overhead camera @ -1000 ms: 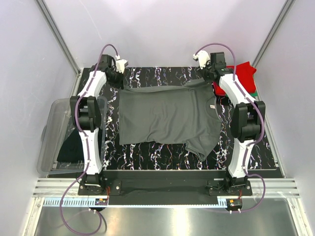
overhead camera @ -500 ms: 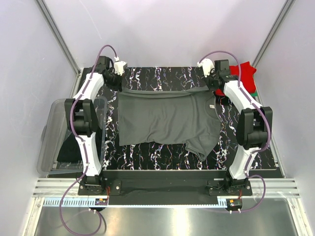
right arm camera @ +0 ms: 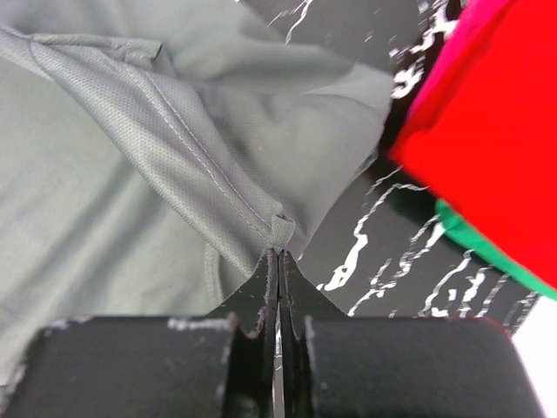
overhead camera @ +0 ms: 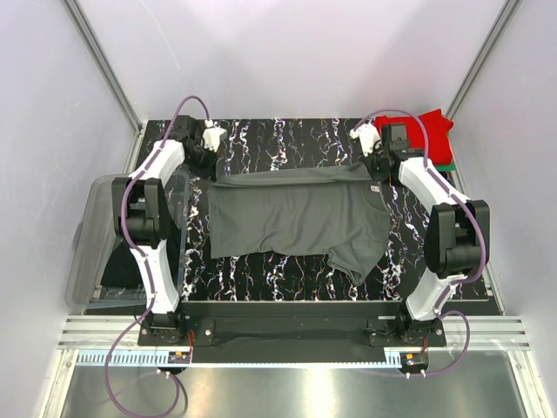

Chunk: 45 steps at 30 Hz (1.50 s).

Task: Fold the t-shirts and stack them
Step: Fold the tshirt

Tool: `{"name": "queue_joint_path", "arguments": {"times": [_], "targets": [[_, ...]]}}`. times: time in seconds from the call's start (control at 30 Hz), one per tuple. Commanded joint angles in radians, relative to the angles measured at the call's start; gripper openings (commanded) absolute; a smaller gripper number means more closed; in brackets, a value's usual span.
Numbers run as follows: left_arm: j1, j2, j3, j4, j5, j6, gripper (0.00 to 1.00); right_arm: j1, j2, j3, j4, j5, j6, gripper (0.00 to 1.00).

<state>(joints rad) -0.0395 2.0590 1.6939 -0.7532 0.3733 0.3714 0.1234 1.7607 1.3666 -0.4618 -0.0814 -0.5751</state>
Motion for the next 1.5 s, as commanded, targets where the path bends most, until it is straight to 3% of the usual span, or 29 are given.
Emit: {"name": "queue_joint_path", "arguments": {"times": [0.0,0.3,0.33,0.43,0.57,0.67,0.77,1.03,1.2,1.47], "targets": [[-0.01,-0.08,-0.028,0.023,0.03,0.02,0.0,0.001,-0.047,-0.03,-0.008,-0.023,0.011,0.0],[-0.014,-0.157,-0.135,0.017,0.0,0.038,0.0,0.001,-0.04,-0.06,-0.093,-0.095,0.035,0.0],[-0.013,-0.174,-0.158,0.017,-0.005,0.046,0.08,0.001,-0.044,-0.046,-0.119,-0.128,0.038,0.06],[-0.013,-0.268,-0.155,0.008,-0.016,0.09,0.16,0.001,-0.076,0.021,-0.265,-0.197,0.029,0.31],[-0.014,-0.307,-0.09,0.009,-0.014,0.112,0.25,0.001,-0.165,0.034,-0.293,-0.204,-0.02,0.37],[-0.019,-0.237,-0.008,0.008,-0.01,0.068,0.28,0.001,-0.152,0.025,-0.229,-0.172,-0.04,0.38],[-0.042,-0.145,0.024,0.0,-0.005,0.029,0.26,0.002,-0.04,0.081,-0.228,-0.201,-0.022,0.37],[-0.102,-0.01,0.049,0.0,-0.069,0.012,0.19,0.002,0.27,0.34,-0.296,-0.264,-0.028,0.33],[-0.112,0.024,0.029,-0.021,-0.079,0.012,0.14,-0.001,0.39,0.456,-0.337,-0.267,-0.008,0.32],[-0.112,-0.013,-0.08,-0.026,-0.103,0.02,0.11,0.002,0.454,0.512,-0.353,-0.281,0.021,0.32]]}}
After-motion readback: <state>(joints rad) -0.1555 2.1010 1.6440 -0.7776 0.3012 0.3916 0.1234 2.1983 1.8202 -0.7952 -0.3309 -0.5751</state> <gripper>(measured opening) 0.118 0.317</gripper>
